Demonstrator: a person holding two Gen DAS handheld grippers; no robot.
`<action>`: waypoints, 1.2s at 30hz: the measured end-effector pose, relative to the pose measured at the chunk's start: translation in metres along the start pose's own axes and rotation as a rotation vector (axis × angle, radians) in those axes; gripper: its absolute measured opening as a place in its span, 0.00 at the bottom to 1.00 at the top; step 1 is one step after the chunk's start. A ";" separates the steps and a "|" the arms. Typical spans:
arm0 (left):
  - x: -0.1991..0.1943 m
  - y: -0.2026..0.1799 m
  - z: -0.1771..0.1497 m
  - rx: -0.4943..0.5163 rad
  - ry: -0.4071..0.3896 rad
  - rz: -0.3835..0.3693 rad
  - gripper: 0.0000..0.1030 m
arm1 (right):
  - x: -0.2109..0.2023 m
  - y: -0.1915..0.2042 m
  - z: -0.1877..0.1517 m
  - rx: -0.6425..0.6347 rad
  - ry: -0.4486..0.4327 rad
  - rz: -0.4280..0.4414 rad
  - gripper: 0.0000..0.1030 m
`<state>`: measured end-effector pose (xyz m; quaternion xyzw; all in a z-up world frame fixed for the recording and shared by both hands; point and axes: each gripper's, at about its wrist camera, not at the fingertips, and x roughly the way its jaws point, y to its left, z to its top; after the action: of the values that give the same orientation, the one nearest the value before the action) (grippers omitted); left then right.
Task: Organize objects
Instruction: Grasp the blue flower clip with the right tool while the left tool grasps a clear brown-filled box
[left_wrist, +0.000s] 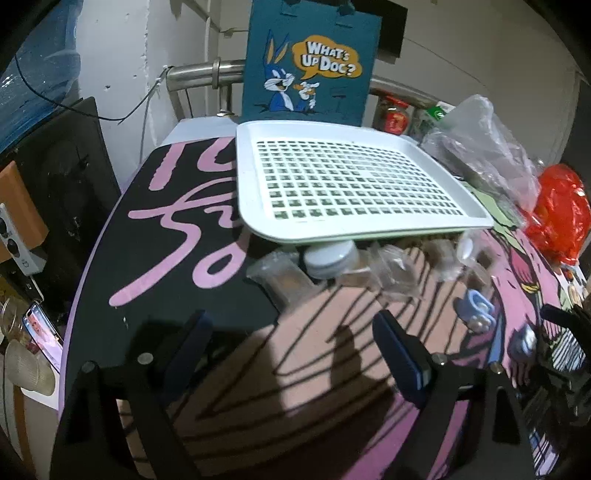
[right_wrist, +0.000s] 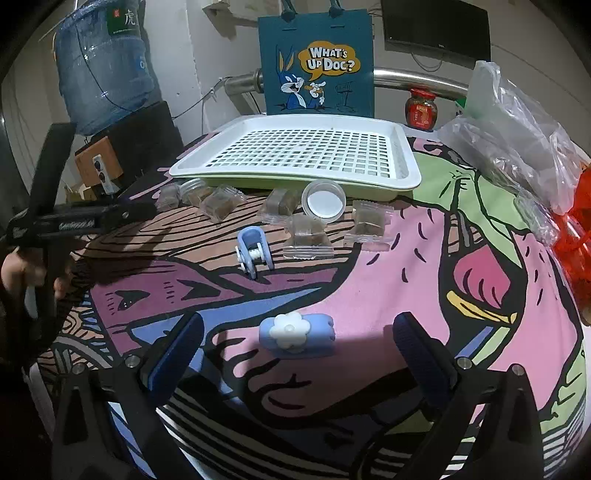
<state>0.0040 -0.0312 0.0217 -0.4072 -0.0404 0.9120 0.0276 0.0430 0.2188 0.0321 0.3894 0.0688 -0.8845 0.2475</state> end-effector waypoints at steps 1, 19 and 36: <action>0.001 0.000 0.002 0.002 -0.001 0.001 0.87 | 0.000 0.001 0.000 -0.006 0.004 -0.006 0.99; 0.028 0.010 0.018 -0.059 0.032 -0.044 0.43 | 0.013 -0.001 -0.002 0.010 0.075 0.017 0.46; -0.027 -0.025 0.002 0.026 -0.115 -0.114 0.25 | -0.004 0.012 0.026 -0.025 -0.085 0.041 0.42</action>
<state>0.0208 -0.0086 0.0454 -0.3509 -0.0532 0.9313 0.0824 0.0345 0.2021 0.0538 0.3496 0.0615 -0.8941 0.2731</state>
